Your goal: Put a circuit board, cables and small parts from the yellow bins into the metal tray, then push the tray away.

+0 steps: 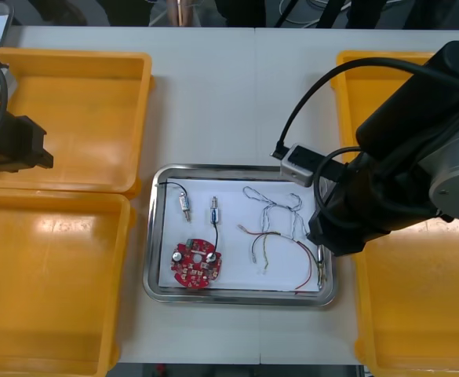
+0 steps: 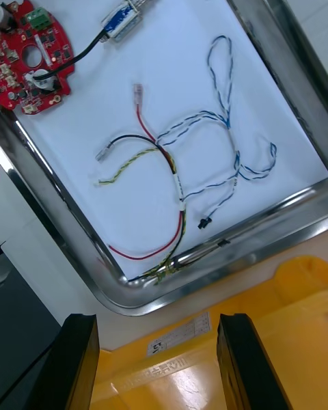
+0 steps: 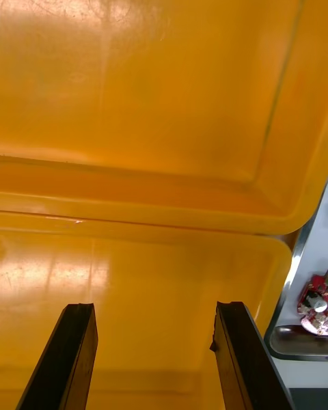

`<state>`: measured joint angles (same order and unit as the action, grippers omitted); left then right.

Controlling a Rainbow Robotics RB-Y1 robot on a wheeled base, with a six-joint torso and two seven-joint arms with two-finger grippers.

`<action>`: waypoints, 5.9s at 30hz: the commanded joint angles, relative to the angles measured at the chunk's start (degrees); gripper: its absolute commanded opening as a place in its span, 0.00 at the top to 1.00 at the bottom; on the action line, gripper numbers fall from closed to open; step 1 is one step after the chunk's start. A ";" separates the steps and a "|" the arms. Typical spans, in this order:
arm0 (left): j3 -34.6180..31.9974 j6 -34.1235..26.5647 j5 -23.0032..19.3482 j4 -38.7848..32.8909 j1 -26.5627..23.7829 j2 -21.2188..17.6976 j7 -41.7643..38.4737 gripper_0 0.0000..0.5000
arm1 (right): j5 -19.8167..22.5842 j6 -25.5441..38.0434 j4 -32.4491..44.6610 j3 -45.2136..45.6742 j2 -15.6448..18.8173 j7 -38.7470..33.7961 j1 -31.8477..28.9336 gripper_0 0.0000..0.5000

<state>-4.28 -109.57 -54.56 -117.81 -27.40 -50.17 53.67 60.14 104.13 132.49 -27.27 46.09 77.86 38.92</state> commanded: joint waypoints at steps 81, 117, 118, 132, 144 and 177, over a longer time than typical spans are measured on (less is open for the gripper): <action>-10.67 -0.43 -1.60 -7.61 15.71 -4.49 16.12 0.00 | -32.98 -2.96 -16.65 -39.44 -24.38 13.01 1.42 0.00; -10.67 -0.43 -1.60 -7.61 15.71 -4.49 16.12 0.00 | -34.21 -4.55 -19.72 -39.44 -25.87 12.93 1.33 0.97; -10.67 -0.43 -1.60 -7.61 15.71 -4.49 16.12 0.00 | -34.30 -4.63 -19.64 -39.44 -25.78 13.01 1.42 1.00; -10.67 -0.43 -1.60 -7.61 15.71 -4.49 16.12 0.00 | -33.24 -6.13 -19.64 -39.44 -24.82 13.89 2.65 1.00; -10.67 -0.43 -1.60 -7.61 15.71 -4.49 16.12 0.00 | -32.10 -8.41 -19.64 -39.44 -22.71 17.15 6.25 1.00; -10.67 -0.43 -1.60 -7.61 15.71 -4.49 16.12 0.00 | -21.99 -12.10 -27.46 -37.77 -19.63 21.89 18.47 1.00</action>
<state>-13.15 -109.59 -56.22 -123.79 -13.09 -51.93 64.40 36.54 92.66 105.68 -66.05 25.76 96.76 54.42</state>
